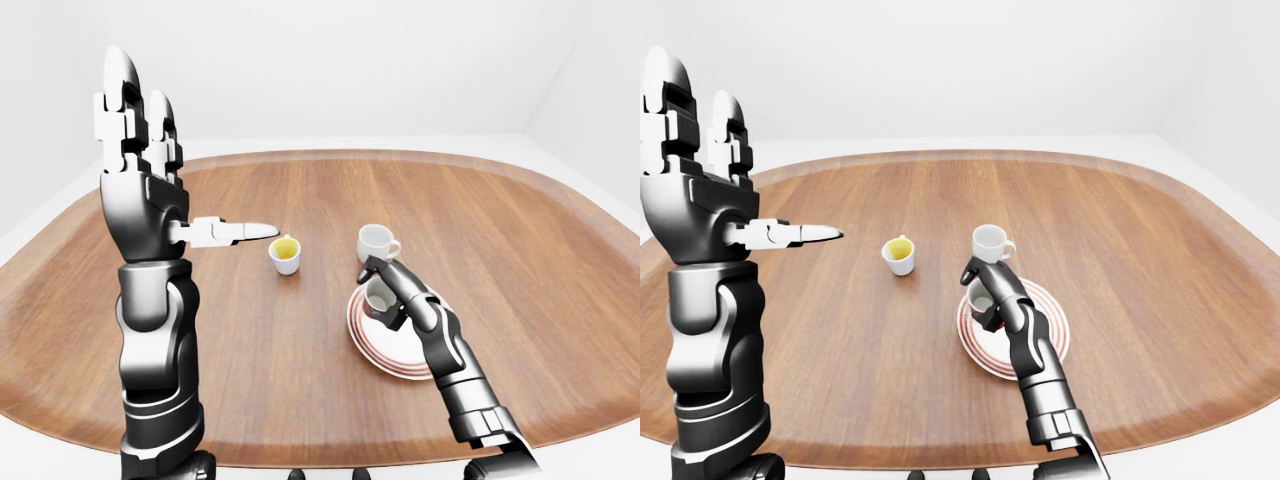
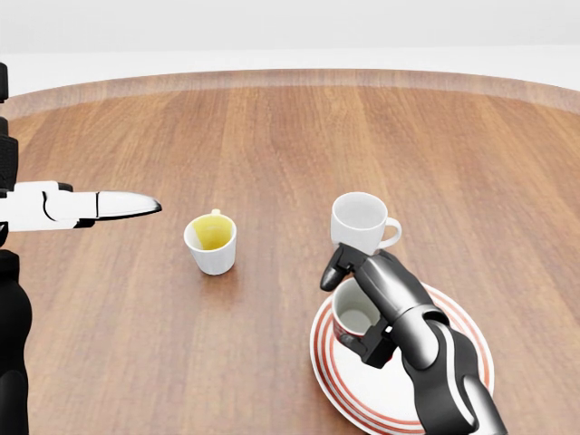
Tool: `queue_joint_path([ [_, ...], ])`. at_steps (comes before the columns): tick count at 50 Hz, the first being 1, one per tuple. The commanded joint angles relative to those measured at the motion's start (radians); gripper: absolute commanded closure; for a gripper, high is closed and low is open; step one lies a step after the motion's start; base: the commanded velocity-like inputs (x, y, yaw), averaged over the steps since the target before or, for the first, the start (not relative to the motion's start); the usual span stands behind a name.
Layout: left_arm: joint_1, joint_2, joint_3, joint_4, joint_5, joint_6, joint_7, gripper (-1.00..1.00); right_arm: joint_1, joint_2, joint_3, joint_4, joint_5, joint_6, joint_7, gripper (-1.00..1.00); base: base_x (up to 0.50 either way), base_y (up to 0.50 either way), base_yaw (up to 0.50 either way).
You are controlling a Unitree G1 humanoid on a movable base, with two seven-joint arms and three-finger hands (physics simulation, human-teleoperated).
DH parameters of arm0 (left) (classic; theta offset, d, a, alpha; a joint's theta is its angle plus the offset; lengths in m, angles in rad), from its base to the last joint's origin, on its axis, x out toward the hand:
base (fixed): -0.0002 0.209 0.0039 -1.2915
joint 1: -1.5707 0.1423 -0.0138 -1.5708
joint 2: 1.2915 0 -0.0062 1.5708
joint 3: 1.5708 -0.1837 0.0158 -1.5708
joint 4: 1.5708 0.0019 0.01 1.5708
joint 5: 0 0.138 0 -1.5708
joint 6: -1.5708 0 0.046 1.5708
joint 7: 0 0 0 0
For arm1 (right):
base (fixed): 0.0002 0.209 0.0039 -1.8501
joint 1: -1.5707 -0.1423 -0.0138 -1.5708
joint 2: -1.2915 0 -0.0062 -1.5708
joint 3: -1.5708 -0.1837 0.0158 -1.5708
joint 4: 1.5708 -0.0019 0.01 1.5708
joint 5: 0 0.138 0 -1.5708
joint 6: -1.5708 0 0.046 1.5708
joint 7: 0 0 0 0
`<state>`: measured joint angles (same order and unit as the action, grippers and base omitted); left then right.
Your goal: Pick up the red mug and put it on the plate
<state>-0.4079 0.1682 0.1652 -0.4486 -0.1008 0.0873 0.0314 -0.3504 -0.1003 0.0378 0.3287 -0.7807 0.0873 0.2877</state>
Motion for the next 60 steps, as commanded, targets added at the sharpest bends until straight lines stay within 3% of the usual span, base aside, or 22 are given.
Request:
queue_joint_path([
  [1,0.000,0.000,0.002,0.003,0.000,0.000,-0.001,-1.00,0.001,-0.033,-0.033,0.010,0.005,0.000,-0.007,1.00,0.00,0.00,0.00],
  [37,-0.007,-0.005,-0.007,0.008,0.009,0.000,0.001,-1.00,-0.108,-0.132,-0.085,0.363,0.125,0.000,-0.123,1.00,0.00,0.00,0.00],
  [60,0.001,-0.007,-0.007,0.006,0.008,0.000,0.000,-1.00,-0.117,-0.135,-0.080,0.354,0.136,0.000,-0.120,1.00,0.00,0.00,0.00],
])
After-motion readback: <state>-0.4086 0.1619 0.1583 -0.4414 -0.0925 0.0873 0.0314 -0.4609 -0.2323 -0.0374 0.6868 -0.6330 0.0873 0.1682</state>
